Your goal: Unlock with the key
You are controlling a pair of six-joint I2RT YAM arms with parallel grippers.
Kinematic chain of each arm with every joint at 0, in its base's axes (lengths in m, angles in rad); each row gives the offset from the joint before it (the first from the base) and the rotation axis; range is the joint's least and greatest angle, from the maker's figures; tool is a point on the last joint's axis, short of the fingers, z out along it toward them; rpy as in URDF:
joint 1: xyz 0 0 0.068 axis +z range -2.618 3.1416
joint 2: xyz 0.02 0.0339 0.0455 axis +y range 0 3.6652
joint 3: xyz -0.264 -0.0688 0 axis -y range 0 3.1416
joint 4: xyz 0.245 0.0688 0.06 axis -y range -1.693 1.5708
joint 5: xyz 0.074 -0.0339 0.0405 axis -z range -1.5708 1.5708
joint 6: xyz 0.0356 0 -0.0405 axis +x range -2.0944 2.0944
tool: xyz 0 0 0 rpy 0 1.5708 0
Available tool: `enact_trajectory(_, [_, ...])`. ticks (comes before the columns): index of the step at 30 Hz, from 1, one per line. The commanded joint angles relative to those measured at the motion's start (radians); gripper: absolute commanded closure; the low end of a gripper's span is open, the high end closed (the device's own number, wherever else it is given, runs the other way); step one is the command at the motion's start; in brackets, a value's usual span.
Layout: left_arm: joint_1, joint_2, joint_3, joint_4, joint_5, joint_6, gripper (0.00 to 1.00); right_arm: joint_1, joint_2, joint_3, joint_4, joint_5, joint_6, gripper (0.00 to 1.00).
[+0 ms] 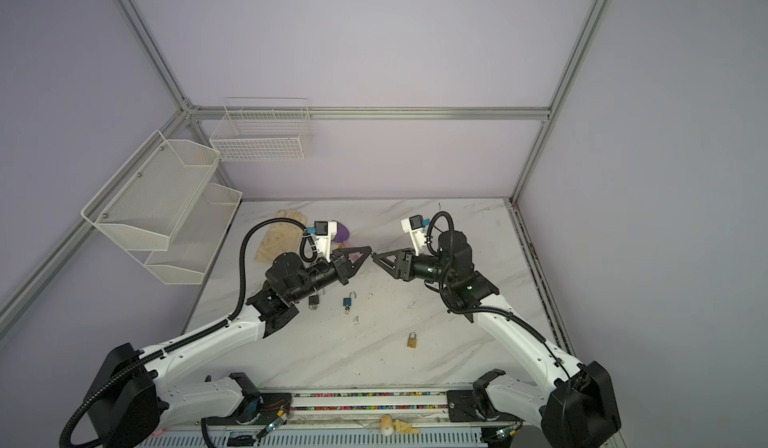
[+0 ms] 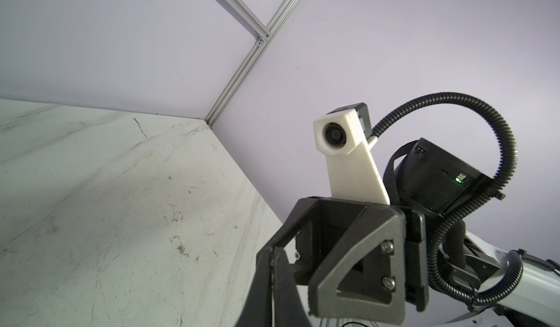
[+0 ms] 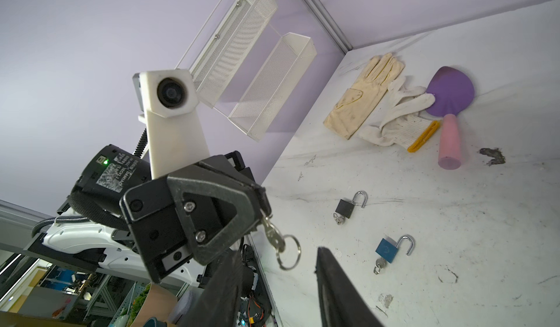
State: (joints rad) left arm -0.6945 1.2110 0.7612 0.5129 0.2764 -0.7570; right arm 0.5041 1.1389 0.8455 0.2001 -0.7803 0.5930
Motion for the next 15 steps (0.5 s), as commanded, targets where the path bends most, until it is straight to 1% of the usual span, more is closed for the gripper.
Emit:
enact_trajectory(1, [-0.003,-0.021,0.093,0.073,0.021,-0.018,1.00,-0.004,0.001,0.000,0.095,-0.040,0.033,0.58])
enact_trajectory(5, [-0.003,-0.019,0.093,0.079,0.024,-0.020,1.00,-0.003,0.012,0.004,0.118,-0.050,0.040,0.61])
enact_trajectory(8, [-0.004,-0.015,0.095,0.086,0.027,-0.023,1.00,-0.004,0.031,0.001,0.139,-0.065,0.054,0.67])
enact_trajectory(12, [-0.008,-0.011,0.098,0.088,0.029,-0.024,1.00,-0.003,0.045,-0.001,0.162,-0.080,0.068,0.68])
enact_trajectory(15, [-0.008,-0.003,0.101,0.092,0.030,-0.024,1.00,-0.004,0.046,0.000,0.174,-0.088,0.072,0.72])
